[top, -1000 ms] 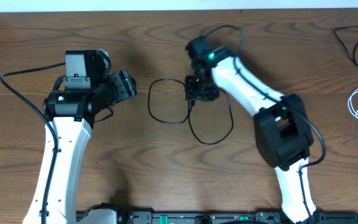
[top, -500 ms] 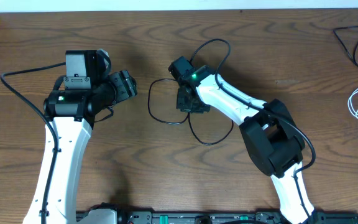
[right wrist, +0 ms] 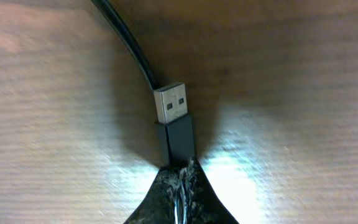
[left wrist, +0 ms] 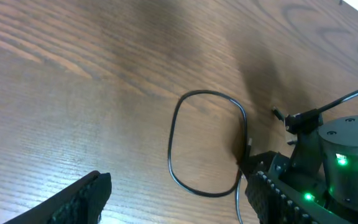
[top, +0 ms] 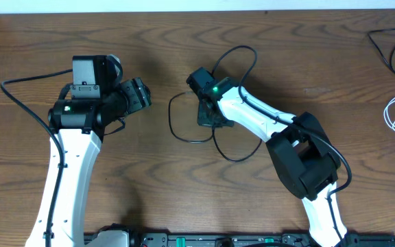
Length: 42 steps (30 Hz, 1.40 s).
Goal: Untangle cables
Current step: 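Carry the black cable to the upper right corner with the right gripper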
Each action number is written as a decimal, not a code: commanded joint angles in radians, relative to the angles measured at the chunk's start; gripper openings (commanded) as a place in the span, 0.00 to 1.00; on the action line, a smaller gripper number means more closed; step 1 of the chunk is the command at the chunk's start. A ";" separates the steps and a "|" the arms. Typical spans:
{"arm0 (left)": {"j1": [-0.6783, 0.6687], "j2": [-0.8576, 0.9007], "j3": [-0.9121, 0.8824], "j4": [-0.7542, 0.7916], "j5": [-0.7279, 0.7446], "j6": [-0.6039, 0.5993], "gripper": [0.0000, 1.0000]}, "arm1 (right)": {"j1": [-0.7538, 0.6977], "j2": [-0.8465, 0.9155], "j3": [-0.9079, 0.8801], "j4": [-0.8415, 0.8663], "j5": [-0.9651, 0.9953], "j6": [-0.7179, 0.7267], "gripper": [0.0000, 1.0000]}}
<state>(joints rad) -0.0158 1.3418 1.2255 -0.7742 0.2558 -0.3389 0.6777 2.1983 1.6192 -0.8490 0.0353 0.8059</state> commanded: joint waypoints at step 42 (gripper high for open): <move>0.003 0.005 0.016 -0.025 -0.003 0.005 0.76 | -1.192 -0.685 0.242 -0.217 -0.072 -0.403 0.01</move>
<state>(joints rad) -0.0158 1.3418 1.2255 -0.7914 0.2562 -0.3393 -0.4549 1.5307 1.8561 -1.0718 -0.0322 0.4156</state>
